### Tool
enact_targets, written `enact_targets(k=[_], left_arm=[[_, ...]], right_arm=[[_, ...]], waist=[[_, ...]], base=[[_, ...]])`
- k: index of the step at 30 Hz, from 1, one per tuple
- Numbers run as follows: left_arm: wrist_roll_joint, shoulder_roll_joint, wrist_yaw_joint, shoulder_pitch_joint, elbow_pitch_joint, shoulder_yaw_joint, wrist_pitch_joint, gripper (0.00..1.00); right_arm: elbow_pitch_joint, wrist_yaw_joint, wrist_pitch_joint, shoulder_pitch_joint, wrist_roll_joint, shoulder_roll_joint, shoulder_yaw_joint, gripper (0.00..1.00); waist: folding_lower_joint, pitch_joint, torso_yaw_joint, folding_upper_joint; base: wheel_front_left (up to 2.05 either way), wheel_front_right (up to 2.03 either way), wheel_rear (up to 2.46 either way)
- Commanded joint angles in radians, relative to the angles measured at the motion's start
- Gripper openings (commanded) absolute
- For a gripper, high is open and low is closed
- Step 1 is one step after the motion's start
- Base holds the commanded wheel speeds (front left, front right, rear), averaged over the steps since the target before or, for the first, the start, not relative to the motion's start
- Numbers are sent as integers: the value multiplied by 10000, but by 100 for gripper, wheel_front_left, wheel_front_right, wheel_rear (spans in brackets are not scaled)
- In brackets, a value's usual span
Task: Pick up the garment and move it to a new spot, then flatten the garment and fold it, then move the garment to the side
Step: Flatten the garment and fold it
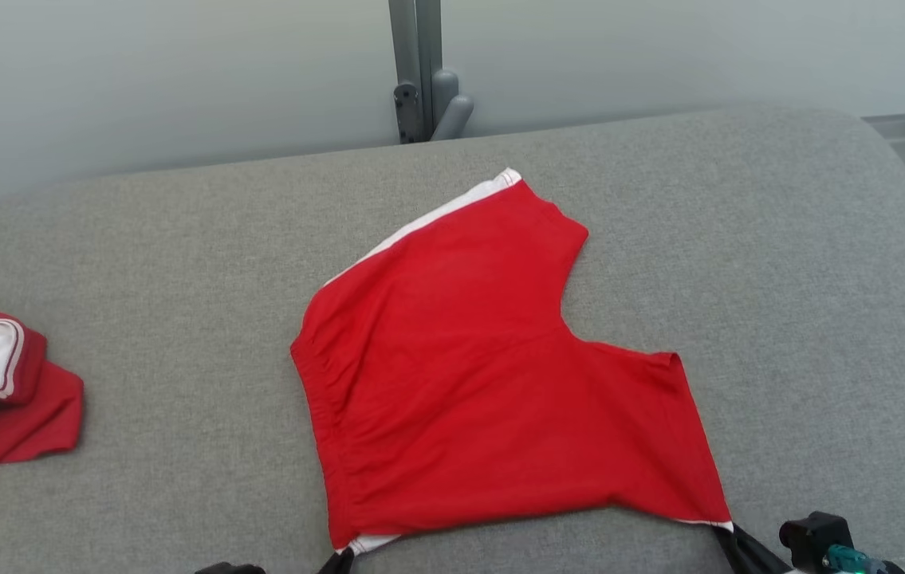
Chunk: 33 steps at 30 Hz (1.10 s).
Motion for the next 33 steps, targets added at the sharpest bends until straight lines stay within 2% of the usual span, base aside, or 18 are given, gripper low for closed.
enact_targets(k=[1, 7, 15, 18, 23, 29, 33], left_arm=[[-5, -70, 18, 331, 35, 135, -2, 0], [-11, -138, 18, 1187, 101, 478, -1, 0], [261, 1, 19, 1007, -265, 569, -3, 0], [281, 1, 19, 706, -629, 730, -3, 0], [69, -62, 19, -170, -759, 555, -3, 0], [-274, -566, 19, -1744, -1254, 721, -1, 0], [-427, -791, 19, -2561, -1261, 549, -1, 0]], right_arm=[[46, -14, -29, 266, 79, -40, -3, 0], [-15, -14, -30, 993, 132, -106, -84, 0], [-781, -18, -30, 750, 164, -179, -1170, 0], [-1126, -16, -30, 150, 69, -230, -1315, 0], [-1003, -16, -30, -1503, 2, -358, -1302, 0], [413, -15, -30, -3843, 11, -423, -792, 0], [1261, -15, -29, -5120, -6, -397, -449, 0]], waist=[[1, -637, 40, 0], [1, -853, 36, 0], [1, -640, 335, 0], [1, -418, 535, 0], [1, 140, 1072, 0], [1, 1067, 2041, 0], [1, 1598, 2384, 0]], base=[[0, 0, 0], [0, 0, 0], [0, 0, 0], [0, 0, 0], [0, 0, 0], [0, 0, 0], [0, 0, 0]])
